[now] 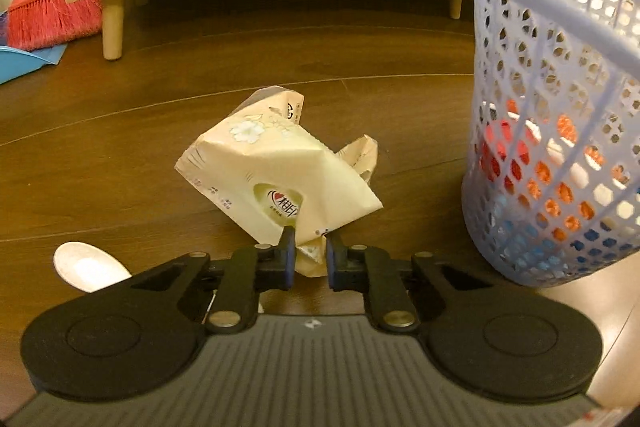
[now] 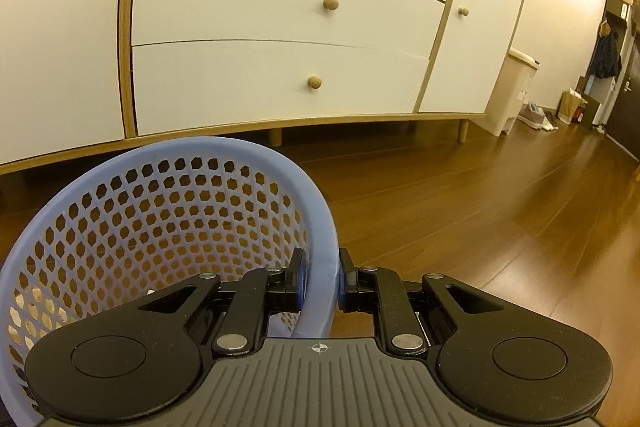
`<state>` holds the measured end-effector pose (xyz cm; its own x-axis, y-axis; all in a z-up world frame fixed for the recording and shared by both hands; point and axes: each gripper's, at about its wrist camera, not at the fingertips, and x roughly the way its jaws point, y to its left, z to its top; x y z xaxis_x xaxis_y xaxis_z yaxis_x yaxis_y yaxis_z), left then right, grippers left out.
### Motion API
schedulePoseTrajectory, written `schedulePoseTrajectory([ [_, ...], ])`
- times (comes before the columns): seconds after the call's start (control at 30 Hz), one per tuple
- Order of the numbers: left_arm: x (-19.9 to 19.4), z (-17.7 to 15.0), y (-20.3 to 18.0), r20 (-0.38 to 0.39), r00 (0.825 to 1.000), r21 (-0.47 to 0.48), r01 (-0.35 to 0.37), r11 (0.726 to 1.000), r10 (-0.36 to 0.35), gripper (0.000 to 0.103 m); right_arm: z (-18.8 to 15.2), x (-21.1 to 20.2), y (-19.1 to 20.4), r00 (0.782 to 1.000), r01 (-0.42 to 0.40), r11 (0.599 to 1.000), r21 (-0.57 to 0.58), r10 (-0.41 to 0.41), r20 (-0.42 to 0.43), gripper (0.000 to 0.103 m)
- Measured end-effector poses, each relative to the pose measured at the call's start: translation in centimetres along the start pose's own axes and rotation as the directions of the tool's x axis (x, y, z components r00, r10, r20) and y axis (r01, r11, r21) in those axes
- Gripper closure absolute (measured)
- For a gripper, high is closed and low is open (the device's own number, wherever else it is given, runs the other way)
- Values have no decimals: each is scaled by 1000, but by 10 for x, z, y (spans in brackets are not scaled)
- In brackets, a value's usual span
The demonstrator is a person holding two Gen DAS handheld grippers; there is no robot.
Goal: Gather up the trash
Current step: 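Move the left tool to the crumpled paper bag and grasp it, then lift the paper bag over the basket and release it inside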
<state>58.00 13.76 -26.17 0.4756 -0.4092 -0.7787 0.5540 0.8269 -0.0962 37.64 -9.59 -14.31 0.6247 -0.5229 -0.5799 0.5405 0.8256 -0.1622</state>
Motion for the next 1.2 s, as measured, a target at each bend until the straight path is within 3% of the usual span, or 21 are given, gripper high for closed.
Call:
schedulePoseTrajectory([
  [0.53,-59,3,18,65,998,-29,-18,999,20,92,-1,3,-6,999,-29,1000,0,29,14,92],
  [0.83,-114,20,13,148,989,-24,20,1000,-16,92,4,3,-3,997,-69,997,-33,70,30,92],
  [1.2,-159,50,-18,287,956,41,55,998,-64,92,7,2,5,994,-97,993,-65,100,51,92],
])
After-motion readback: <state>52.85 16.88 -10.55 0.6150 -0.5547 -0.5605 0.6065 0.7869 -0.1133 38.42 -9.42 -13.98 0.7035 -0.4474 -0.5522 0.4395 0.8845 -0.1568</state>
